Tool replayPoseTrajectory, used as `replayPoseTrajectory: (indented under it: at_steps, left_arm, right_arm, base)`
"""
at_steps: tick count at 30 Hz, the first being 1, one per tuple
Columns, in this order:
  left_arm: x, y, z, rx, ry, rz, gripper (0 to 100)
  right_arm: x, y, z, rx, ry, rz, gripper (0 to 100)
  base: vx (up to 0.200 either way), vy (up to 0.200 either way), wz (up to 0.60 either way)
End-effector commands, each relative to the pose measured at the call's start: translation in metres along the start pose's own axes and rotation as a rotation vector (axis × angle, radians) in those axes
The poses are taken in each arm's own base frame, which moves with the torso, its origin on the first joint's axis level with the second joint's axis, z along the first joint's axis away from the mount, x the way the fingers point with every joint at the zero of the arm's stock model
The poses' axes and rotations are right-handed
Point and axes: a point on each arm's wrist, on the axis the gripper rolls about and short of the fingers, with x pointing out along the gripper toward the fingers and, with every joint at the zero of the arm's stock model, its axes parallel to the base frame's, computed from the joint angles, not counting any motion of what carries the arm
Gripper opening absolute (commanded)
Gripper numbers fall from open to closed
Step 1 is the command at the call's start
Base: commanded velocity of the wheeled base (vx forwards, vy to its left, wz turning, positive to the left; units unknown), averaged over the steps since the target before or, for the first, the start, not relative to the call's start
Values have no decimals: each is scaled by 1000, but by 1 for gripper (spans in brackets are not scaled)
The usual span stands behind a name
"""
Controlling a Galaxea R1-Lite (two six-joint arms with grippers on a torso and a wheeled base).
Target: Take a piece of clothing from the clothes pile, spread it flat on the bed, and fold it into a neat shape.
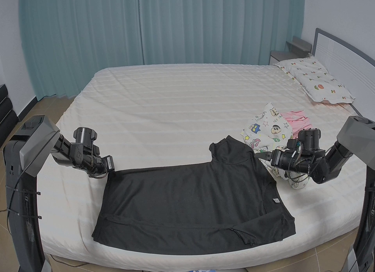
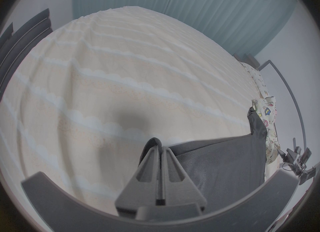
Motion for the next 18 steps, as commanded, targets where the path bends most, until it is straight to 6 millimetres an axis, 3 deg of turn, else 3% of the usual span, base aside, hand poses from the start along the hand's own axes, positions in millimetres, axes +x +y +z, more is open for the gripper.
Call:
replayPoseTrajectory:
  at_steps: [1, 3, 9, 18]
  left_arm:
    - [-22, -7, 8, -25, -37, 3, 0]
    - [-24, -9, 9, -49, -44, 4, 0]
    - [-30, -11, 10, -62, -52, 4, 0]
    - [-30, -10, 11, -62, -59, 21, 0]
  right_arm:
    - [62, 5, -4, -64, 70, -54, 100]
    - [82, 5, -4, -85, 43, -91, 100]
    - [103, 0, -5, -86, 46, -108, 100]
    - [117, -6, -4, -93, -6, -143, 100]
  base:
    - [0, 0, 0]
    - [0, 0, 0]
    - [0, 0, 0]
    - [0, 0, 0]
